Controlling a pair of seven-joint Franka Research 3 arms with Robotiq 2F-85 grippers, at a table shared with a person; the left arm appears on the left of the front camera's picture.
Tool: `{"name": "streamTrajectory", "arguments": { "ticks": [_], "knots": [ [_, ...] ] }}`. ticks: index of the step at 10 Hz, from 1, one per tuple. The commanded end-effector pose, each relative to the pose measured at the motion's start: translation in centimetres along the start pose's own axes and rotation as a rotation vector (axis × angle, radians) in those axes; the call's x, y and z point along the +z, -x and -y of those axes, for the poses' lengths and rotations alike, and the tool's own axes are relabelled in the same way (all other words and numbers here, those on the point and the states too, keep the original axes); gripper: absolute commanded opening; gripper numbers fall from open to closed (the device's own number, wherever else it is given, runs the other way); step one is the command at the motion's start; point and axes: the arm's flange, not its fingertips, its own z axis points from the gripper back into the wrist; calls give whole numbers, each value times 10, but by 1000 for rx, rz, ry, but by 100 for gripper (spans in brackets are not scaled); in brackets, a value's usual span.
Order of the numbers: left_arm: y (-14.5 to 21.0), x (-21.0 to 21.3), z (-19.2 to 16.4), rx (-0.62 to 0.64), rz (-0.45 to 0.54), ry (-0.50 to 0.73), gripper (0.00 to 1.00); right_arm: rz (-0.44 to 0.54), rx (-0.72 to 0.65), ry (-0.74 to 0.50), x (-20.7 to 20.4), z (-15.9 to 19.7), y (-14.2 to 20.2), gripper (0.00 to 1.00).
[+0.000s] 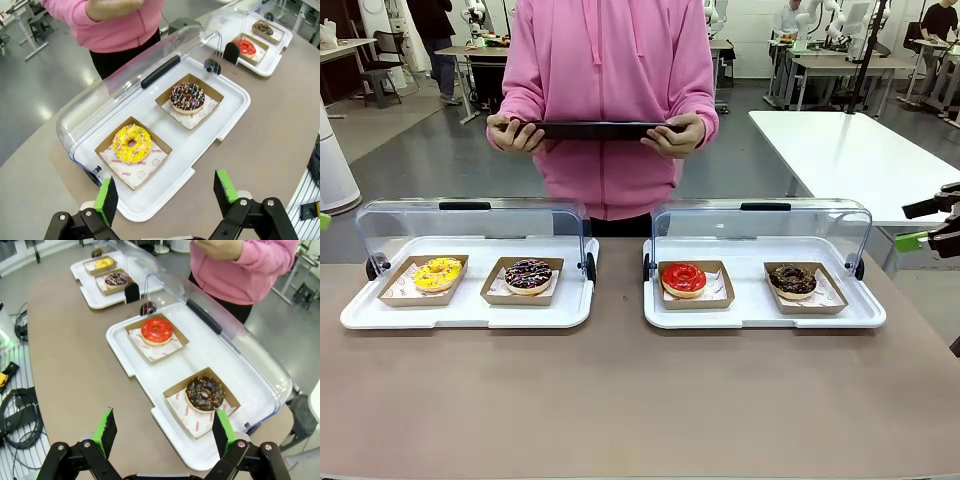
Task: Provide the desired donut to the person.
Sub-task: Pick up and lift the Paper togo box containing the Donut pointed at by the person.
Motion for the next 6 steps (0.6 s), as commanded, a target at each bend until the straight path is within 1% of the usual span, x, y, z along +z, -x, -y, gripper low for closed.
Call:
{"name": "streamTrajectory", "arguments": {
  "ticks": [1,2,4,6],
  "knots": [
    [65,-23,89,-31,50,17,100,42,22,11,-7,-26,17,100],
    [64,-20,90,-43,56,5,100,68,34,6,-5,-26,18,100],
    [62,-16,90,-52,66,-9,100,90,41,7,-5,-28,19,100],
    [65,-15,88,-64,64,-4,100,83,47,8,-5,-29,18,100]
  ]
}}
